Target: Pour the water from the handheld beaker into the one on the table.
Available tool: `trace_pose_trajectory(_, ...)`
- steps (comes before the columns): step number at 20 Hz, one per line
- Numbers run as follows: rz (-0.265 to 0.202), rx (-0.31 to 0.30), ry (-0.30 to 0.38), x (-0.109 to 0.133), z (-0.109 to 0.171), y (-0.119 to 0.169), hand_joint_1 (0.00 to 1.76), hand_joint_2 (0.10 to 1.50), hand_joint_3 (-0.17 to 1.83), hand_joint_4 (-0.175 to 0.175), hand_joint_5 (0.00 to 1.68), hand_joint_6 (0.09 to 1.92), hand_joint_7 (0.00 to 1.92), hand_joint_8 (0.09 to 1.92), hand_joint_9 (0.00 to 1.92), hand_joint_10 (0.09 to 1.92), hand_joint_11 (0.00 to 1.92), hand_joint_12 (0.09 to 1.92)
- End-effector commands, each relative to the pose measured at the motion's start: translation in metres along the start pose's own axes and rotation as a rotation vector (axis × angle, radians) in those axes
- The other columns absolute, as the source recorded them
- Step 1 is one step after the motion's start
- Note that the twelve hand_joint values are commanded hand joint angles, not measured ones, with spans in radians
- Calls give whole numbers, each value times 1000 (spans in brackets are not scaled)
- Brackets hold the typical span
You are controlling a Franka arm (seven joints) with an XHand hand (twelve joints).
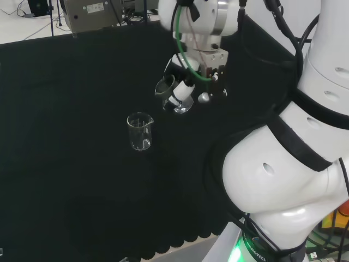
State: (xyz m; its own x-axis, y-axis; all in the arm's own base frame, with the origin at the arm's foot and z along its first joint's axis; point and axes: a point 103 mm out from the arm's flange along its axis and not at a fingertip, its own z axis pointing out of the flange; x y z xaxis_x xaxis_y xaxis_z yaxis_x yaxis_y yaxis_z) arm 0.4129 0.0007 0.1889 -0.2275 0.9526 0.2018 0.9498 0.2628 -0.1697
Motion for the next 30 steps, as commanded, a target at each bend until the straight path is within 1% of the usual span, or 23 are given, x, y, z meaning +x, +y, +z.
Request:
trace_pose_trajectory(1, -44, 94, -130, 29, -1, 1, 1168, 608, 768, 14, 1259, 752, 1533, 701, 1737, 184, 1444, 607)
trace_pose_trajectory(4, -44, 120, -169, 34, -2, 3, 1167, 607, 774, 11, 1252, 767, 1529, 715, 1730, 204, 1441, 614)
trace_pose_trajectory(7, -39, 150, -219, 39, -2, 4, 1166, 603, 791, 9, 1240, 795, 1514, 755, 1654, 385, 1428, 642)
trace_pose_trajectory(12, -33, 185, -276, 45, -2, 6, 1164, 603, 798, 11, 1234, 810, 1504, 778, 1606, 498, 1422, 653)
trace_pose_trajectory(19, -51, 225, -331, 54, -1, 10, 1164, 603, 800, 12, 1231, 816, 1502, 786, 1592, 532, 1418, 655)
trace_pose_trajectory(21, -55, 238, -360, 58, 0, 12, 1165, 603, 804, 0, 1225, 828, 1496, 802, 1573, 578, 1410, 667)
trace_pose_trajectory(23, -60, 250, -380, 60, 1, 14, 1165, 602, 808, -5, 1224, 833, 1492, 812, 1560, 609, 1404, 675)
trace_pose_trajectory(30, -44, 274, -458, 62, -1, 17, 1165, 602, 809, -7, 1222, 836, 1490, 817, 1554, 624, 1400, 679)
